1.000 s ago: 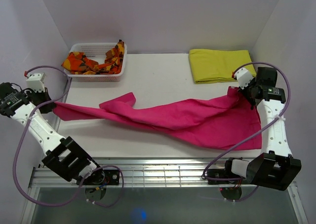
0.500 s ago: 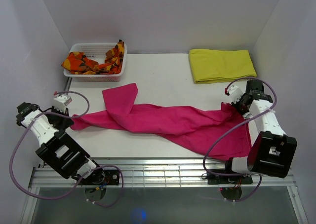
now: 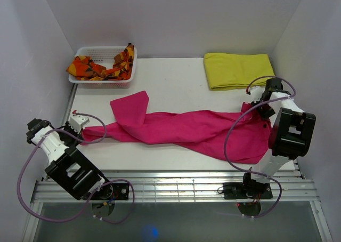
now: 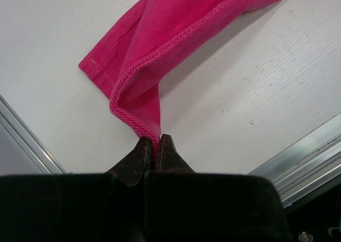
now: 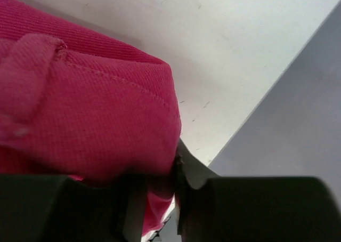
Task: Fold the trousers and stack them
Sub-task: Flatten the trousers out
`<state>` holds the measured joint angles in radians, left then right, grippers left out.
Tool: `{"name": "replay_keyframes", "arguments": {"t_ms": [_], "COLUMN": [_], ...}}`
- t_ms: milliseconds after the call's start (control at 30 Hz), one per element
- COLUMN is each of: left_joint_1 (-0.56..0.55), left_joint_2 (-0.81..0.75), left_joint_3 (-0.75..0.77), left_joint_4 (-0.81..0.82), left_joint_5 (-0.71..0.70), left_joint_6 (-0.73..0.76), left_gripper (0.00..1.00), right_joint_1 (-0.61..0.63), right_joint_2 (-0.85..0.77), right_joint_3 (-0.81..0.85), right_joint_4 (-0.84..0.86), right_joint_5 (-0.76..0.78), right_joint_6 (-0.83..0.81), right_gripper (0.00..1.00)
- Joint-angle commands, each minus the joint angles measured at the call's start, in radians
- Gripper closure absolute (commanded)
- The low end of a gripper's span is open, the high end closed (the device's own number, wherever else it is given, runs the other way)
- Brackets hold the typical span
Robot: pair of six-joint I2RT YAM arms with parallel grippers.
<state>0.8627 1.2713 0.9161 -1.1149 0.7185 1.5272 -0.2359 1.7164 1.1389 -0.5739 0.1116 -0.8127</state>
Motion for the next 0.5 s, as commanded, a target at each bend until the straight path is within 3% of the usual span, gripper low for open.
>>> {"name": "replay_keyframes", "arguments": {"t_ms": [0,100,233,367,467], "left_joint_1": [0.007,0.007,0.007,0.009,0.009], "left_joint_2": [-0.055,-0.078,-0.156,-0.248,-0.289], "left_joint_3": [-0.019,-0.008,-0.065,-0.190,-0.233], "left_joint_4": [-0.106,-0.268,-0.290,-0.286,-0.275], "left_joint_5": [0.045,0.088,0.073,-0.098,-0.148], "left_joint_6": [0.170,0.305,0.451,0.768,0.801], "left_gripper": [1.00,1.00,1.00,1.00,1.00], "right_joint_1": [-0.008,-0.013,-0.042,-0.114,-0.117], "right_joint_2": [0.003,-0.038,-0.106,-0.153,-0.175], "right_joint_3": [0.080,0.140,0.183,0.213,0.171], "right_joint_4": [0.036,-0.039,-0.141,-0.305,-0.452], "right_joint_5": [0.027,-0.003,-0.021,-0.151,-0.219], "right_joint_6": [0.038,0.063,0.040,-0.022,-0.068], "right_gripper": [0.71,0.40,0.16,0.18,0.24]}}
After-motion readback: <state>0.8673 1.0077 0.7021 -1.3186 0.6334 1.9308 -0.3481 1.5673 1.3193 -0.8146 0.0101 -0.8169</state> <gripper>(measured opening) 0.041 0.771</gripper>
